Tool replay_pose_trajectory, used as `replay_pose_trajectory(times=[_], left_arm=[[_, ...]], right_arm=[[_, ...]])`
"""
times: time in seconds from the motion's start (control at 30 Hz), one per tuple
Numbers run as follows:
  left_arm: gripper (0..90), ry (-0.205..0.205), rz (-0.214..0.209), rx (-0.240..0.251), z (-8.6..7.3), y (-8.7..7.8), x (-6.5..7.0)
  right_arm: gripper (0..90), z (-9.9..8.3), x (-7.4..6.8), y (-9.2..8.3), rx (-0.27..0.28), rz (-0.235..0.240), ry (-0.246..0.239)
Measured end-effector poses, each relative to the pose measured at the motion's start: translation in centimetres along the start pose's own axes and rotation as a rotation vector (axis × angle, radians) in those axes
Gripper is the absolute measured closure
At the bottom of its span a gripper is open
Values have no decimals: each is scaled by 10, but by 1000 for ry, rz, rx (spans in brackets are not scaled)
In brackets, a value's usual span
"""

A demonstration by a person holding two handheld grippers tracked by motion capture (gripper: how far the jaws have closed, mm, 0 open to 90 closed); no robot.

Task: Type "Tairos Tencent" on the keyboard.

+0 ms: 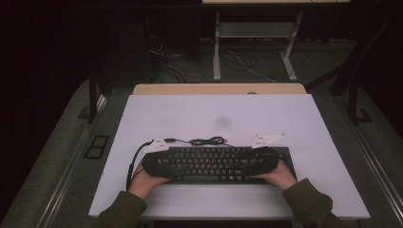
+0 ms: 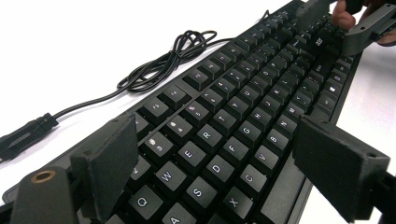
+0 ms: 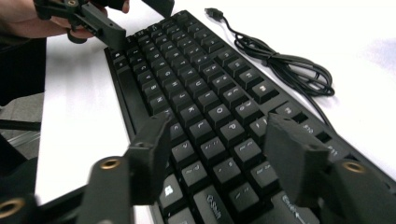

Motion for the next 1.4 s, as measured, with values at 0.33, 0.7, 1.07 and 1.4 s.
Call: replay_pose_trajectory(times=[0.33, 0.7, 1.07, 1.4], left_arm=[[140, 4, 3, 3, 1, 0, 1], [151, 10, 6, 4, 1, 0, 3], [199, 26, 20, -2, -1, -1, 4], [387, 33, 51, -13, -5, -5, -1]], right_arm=[[325, 11, 3, 4, 25, -14, 9], [302, 25, 2, 12, 49, 0, -1], [302, 37, -1, 24, 59, 8, -9], [300, 46, 2, 34, 68, 16, -10]])
Point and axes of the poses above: each handheld gripper's, and its own axes: y roughly forward along the jaws, z roughly out of its top, x roughly to its right, the point moved 4 cm from there along y, roughly forward along the jaws, and after that the axes turned 8 degrees about -x, right-handed, at the moved point
